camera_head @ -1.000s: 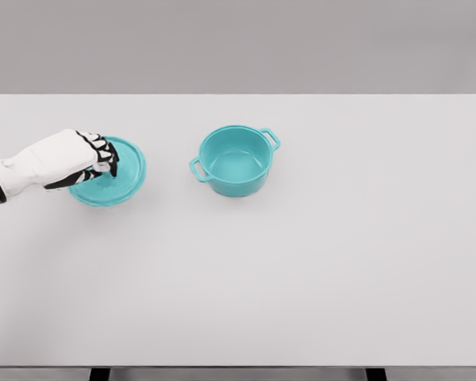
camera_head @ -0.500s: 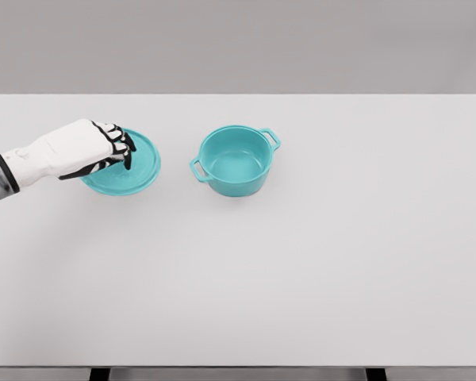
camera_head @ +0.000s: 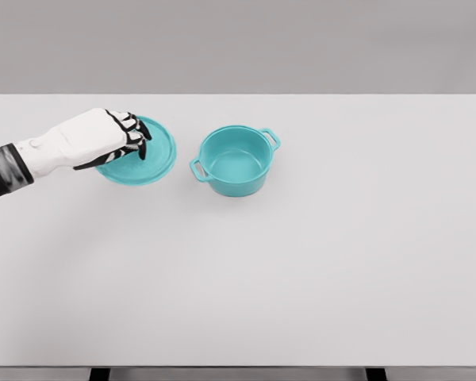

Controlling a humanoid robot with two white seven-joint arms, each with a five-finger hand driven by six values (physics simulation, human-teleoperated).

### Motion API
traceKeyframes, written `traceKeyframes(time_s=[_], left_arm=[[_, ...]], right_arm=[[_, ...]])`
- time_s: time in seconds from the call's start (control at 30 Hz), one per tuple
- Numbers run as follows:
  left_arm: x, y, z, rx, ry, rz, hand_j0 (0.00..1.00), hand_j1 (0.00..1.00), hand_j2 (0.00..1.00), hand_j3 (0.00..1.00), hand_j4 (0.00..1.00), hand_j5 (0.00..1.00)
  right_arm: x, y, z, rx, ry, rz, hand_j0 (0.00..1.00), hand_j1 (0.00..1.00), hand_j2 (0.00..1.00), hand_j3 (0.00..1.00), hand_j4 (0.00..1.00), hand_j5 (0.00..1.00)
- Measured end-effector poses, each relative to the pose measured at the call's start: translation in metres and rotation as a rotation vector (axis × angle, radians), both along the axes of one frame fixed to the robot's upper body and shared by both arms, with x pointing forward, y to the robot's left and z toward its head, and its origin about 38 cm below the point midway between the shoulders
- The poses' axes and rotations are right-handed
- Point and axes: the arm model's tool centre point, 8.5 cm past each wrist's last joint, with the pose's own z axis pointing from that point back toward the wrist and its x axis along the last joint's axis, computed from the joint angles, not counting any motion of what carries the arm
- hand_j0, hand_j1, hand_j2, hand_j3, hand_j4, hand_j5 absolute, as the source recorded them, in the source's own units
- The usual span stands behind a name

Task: Cover the pot with left arm

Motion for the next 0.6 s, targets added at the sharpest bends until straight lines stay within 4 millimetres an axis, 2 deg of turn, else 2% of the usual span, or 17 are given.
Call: traceKeyframes(time_s=[0.23,0.6], left_arm=[[0.005,-0.015,0.005,-0.029,-0.018,-0.024,0.39,0.39,0.39,0.39,0.39,0.39],[0.009,-0.05,0.002,-0.061,-0.024,-0.08,0.4,0.4,0.4,0.4,0.4,0.4]], right_arm=[[0.0,0.0,0.0,0.0,0.0,0.0,1.0,1.0,1.0,1.0,1.0,1.0],[0.0,0.0,0.0,0.0,0.0,0.0,1.0,1.0,1.0,1.0,1.0,1.0]])
